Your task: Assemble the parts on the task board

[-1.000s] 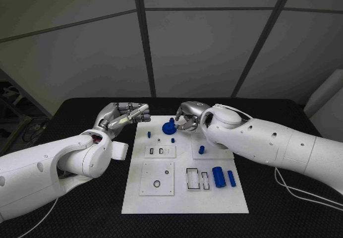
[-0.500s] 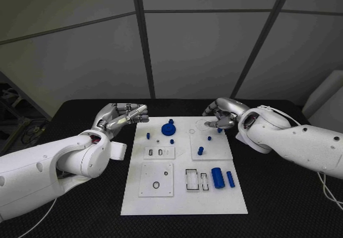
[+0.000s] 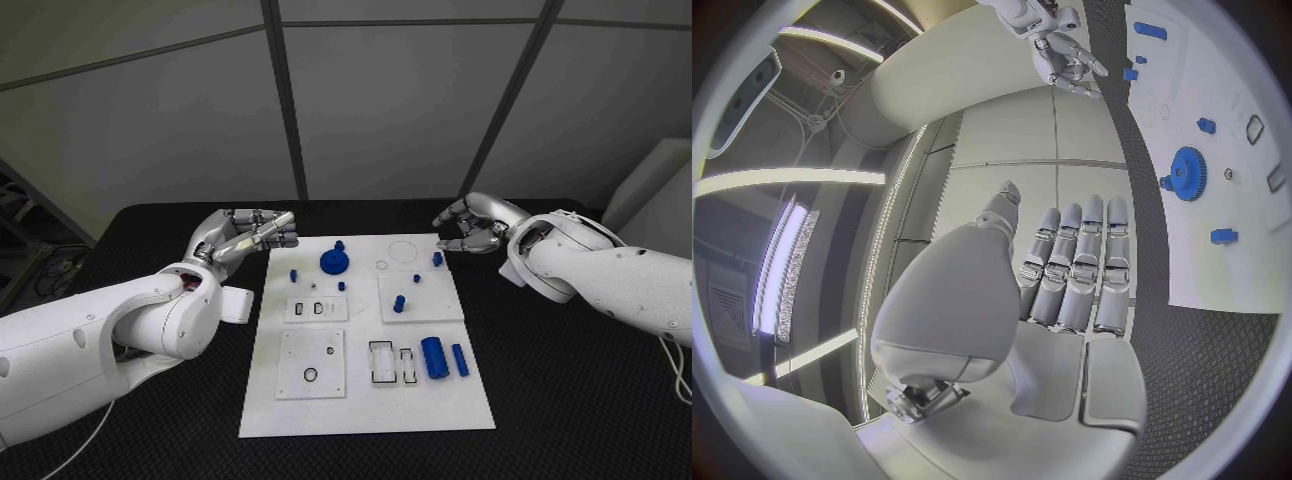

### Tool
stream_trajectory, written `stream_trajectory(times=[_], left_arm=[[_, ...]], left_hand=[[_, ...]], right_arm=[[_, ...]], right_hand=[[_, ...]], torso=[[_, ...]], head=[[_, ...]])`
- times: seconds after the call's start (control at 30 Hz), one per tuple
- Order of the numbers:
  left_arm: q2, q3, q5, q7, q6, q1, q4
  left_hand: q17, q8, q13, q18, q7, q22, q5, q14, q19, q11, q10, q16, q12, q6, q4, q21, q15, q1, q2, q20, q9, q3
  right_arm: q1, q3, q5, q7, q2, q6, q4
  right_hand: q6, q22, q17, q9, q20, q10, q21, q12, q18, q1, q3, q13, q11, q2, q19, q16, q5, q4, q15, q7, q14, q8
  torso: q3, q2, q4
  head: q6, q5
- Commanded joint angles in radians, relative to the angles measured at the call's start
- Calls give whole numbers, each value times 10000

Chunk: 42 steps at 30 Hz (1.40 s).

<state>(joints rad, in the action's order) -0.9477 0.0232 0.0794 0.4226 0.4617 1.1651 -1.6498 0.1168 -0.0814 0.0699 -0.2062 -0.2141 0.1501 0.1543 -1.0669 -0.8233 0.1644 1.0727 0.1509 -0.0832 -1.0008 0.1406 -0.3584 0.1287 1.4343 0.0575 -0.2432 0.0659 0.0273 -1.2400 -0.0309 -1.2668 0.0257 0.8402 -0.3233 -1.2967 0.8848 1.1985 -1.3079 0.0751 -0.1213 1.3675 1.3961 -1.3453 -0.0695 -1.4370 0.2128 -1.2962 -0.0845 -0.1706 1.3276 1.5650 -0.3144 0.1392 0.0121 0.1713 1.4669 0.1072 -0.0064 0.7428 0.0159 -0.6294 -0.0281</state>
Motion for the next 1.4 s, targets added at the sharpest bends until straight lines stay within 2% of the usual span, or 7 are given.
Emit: stream_trajectory(times=[0.03,0.13,0.57,0.93,1.4], left_arm=[[29,6,72,45,-151,12,29],[41,6,72,51,-149,12,44],[49,6,72,62,-140,11,67],[66,6,72,61,-139,10,86],[71,6,72,55,-118,9,109]], left_hand=[[9,60,12,227,-1,-11,-62,-67,71,-6,71,-44,-51,-42,-60,-47,-11,-17,-65,-16,9,21],[9,60,12,227,0,-11,-62,-68,71,-6,71,-44,-50,-42,-60,-47,-11,-17,-65,-16,9,20],[10,64,10,227,1,-12,-62,-70,71,-5,68,-47,-46,-40,-64,-48,-12,-16,-64,-15,8,19],[11,68,8,227,1,-12,-61,-72,70,-4,63,-50,-41,-38,-68,-49,-12,-14,-65,-15,7,18],[13,73,5,227,-1,-12,-61,-74,70,-3,57,-55,-34,-37,-74,-50,-12,-12,-70,-14,5,17]], right_arm=[[14,2,238,305,-80,207,173],[71,2,119,242,-124,328,303],[333,4,-65,102,-210,757,548],[405,4,-72,50,-324,885,711],[477,5,-101,24,-420,1048,814]], right_hand=[[-98,-6,-2629,-18,-7,-56,-47,41,-88,-91,-77,14,-12,-24,-33,58,58,-13,18,11,1039,-65],[-101,-5,-2629,-18,-8,-57,-47,41,-88,-91,-85,15,-14,-24,-33,58,59,-11,19,13,1039,-69],[43,39,-2629,12,-32,-30,-28,5,-79,-85,-190,-25,-42,60,0,58,33,39,45,45,1039,-14],[244,79,-2629,48,-48,5,-11,-41,-73,-97,-286,-71,-42,143,31,58,1,75,54,40,1039,77],[710,160,-2629,117,-13,115,25,-164,-60,-177,-317,-204,30,333,91,58,-31,73,-1,-43,1039,301]], torso=[[-7,2,22],[-25,-7,23],[-12,-8,12],[-13,-6,13],[-17,-15,7]], head=[[-35,-25],[-59,-47],[-116,-55],[-122,-57],[-129,-52]])
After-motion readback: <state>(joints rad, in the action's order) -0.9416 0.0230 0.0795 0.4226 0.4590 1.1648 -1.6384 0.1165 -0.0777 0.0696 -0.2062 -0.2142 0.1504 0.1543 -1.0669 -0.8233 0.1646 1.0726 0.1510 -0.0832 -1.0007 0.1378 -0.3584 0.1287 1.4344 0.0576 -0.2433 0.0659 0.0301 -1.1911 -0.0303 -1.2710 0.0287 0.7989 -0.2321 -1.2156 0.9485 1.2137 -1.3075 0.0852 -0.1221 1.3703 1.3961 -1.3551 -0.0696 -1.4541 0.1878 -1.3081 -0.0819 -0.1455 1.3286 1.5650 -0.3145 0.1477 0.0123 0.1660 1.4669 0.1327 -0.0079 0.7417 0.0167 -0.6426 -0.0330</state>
